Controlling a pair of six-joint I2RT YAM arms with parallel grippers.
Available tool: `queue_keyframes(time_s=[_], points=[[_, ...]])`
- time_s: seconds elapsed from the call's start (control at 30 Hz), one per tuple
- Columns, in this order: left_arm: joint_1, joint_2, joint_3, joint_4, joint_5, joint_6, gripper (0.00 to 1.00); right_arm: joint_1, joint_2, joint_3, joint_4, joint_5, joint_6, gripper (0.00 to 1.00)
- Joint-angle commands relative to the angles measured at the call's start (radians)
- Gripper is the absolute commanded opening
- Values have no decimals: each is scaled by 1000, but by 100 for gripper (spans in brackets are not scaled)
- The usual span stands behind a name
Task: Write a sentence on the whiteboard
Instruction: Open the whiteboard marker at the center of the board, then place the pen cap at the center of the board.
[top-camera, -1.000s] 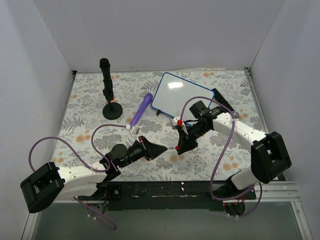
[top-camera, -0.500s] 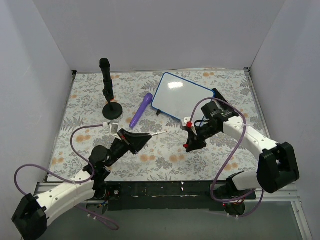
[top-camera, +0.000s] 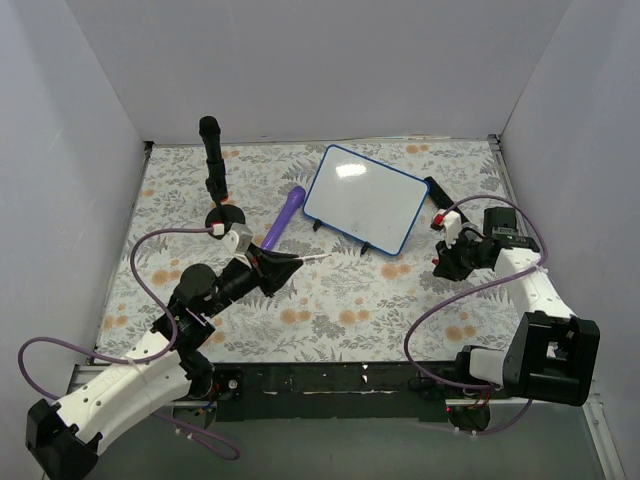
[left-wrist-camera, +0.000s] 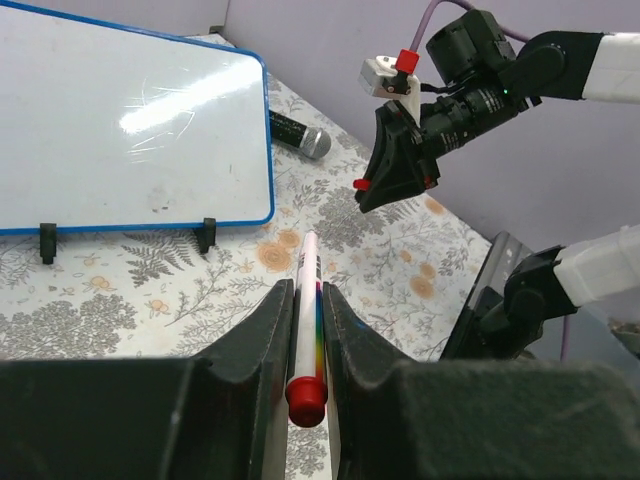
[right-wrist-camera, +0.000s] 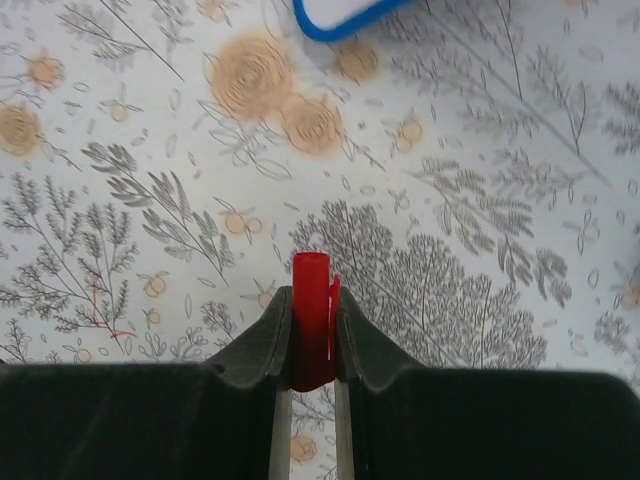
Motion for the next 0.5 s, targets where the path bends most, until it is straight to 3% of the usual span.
queue_keyframes(time_s=[0.0,0.3,0.47], points=[[6,5,44,-143,28,173,0,-92,18,-49,58,94,78,1],[6,48,58,-157,86,221,0,-146,27,-106,68,120,71,5],[6,33,50,-148,80,218,0,-157,15,-129,66,111,66,18]])
